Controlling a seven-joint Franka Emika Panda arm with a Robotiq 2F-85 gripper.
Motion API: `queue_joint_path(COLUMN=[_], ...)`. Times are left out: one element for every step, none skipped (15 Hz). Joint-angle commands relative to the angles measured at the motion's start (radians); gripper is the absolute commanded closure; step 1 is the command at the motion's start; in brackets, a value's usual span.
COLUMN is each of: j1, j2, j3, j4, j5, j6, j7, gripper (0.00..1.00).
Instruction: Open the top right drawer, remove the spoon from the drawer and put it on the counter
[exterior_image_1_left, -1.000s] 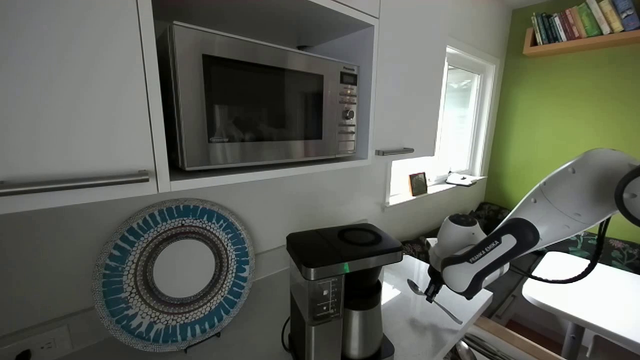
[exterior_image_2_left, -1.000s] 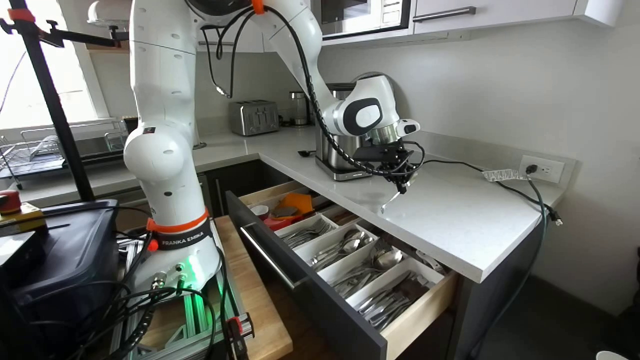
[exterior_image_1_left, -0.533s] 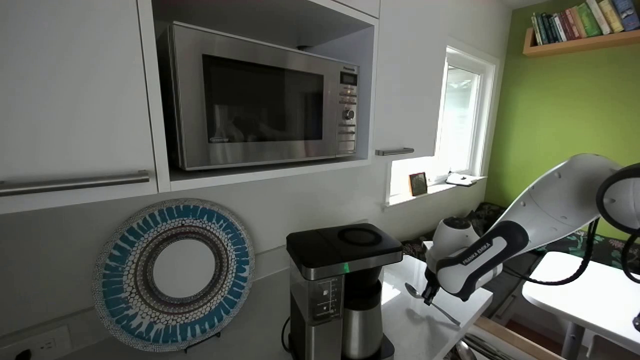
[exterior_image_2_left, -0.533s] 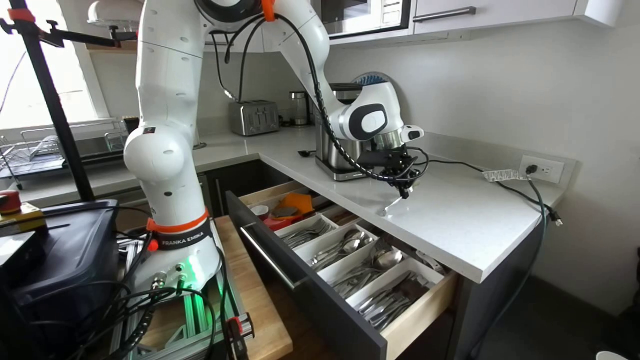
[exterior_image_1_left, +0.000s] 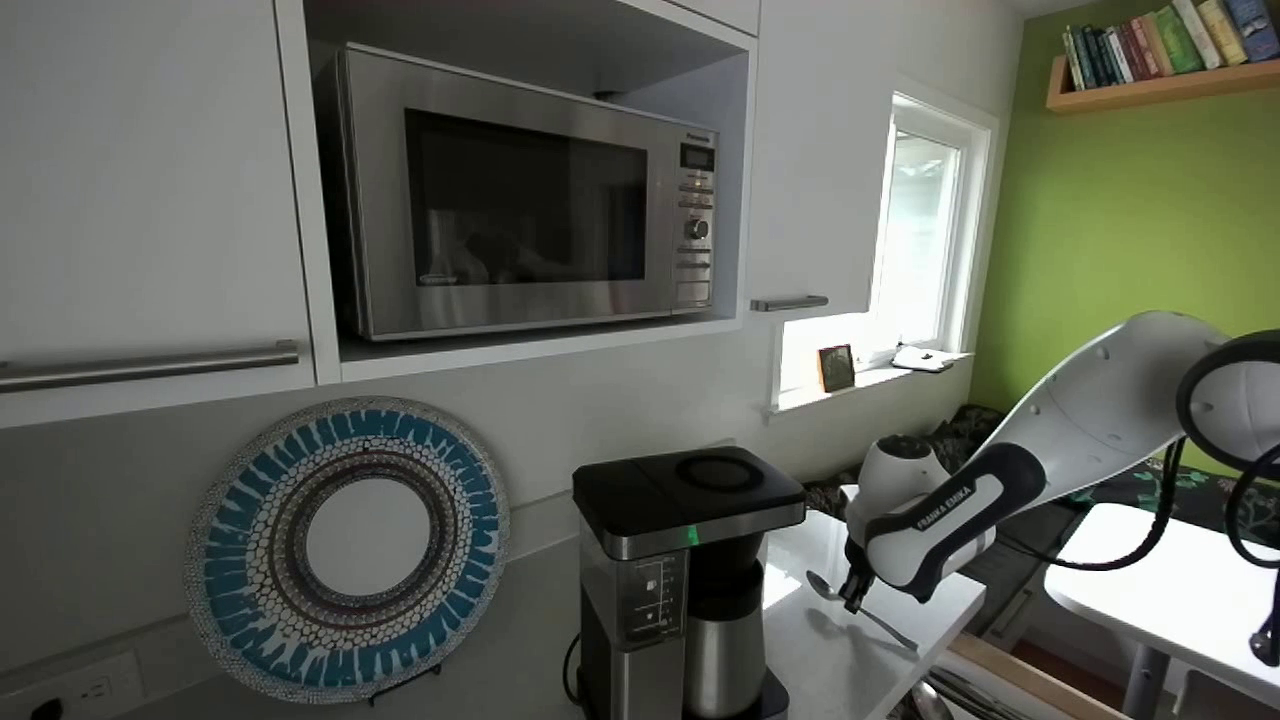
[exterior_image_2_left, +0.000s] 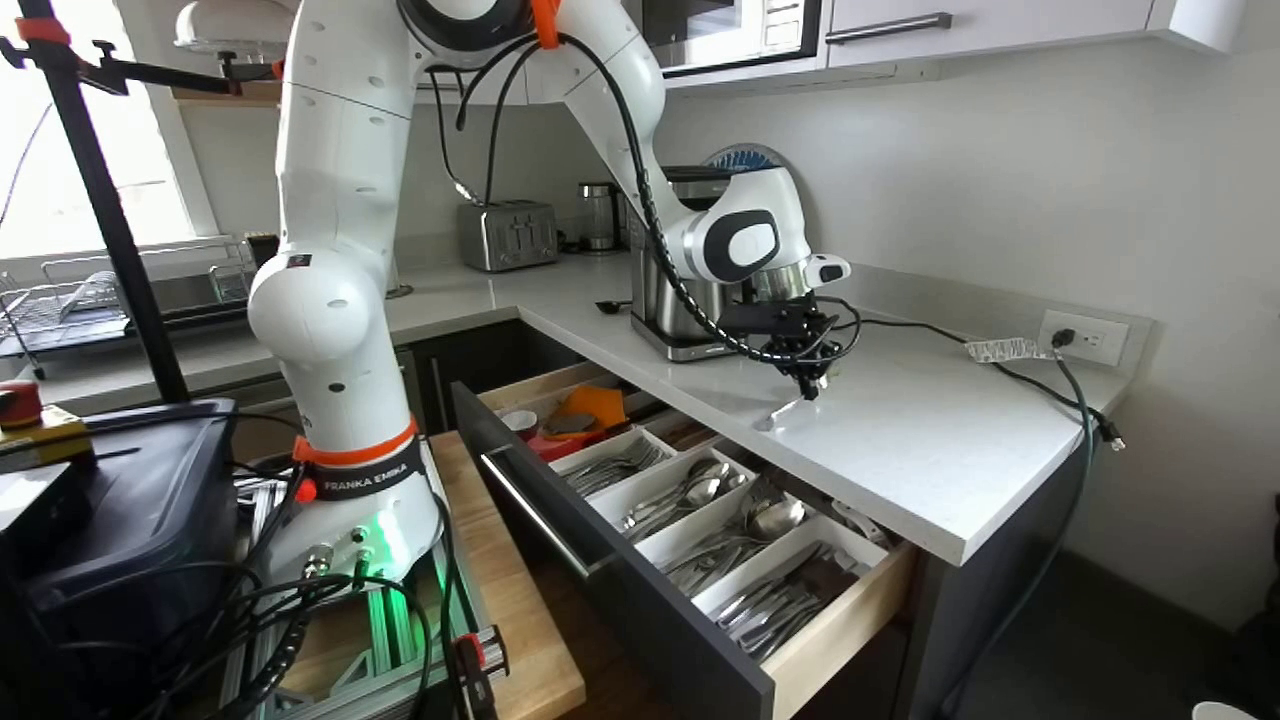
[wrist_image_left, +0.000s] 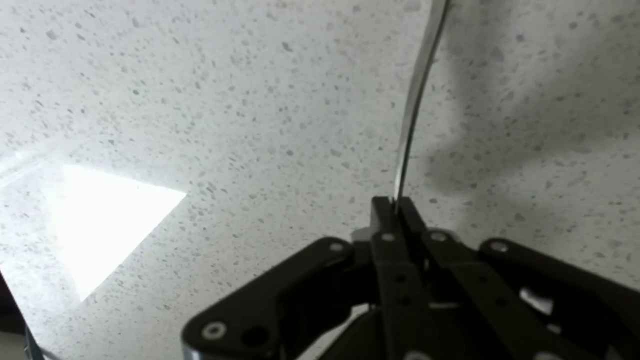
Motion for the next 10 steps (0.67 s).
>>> queue_joint_path(j1=[0.007, 0.007, 0.006, 0.005, 0.004, 0.004, 0.003, 0.002, -0.001, -0.004], j2=[0.029, 0.032, 0.035, 0.038, 0.038, 0.036, 0.037, 0.036, 0.034, 0.030], j3=[0.005, 0.005, 0.006, 0.007, 0.007, 0.007, 0.008, 0.011, 0.016, 0.022], j4=[0.013, 0.014, 0.014, 0.015, 0.017, 0.017, 0.017, 0.015, 0.012, 0.011], j5=[0.017, 0.018, 0.021, 0.024, 0.024, 0.025, 0.027, 0.031, 0.039, 0.047], j6=[-0.023, -0.026, -0.027, -0.026, -0.027, -0.030, -0.028, -0.026, -0.027, -0.027], j7=[0.007, 0.008, 0.008, 0.007, 0.008, 0.009, 0.008, 0.005, 0.001, -0.005], gripper=[0.99, 0.99, 0.99, 0.99, 0.99, 0.91, 0.70, 0.66, 0.65, 0.59])
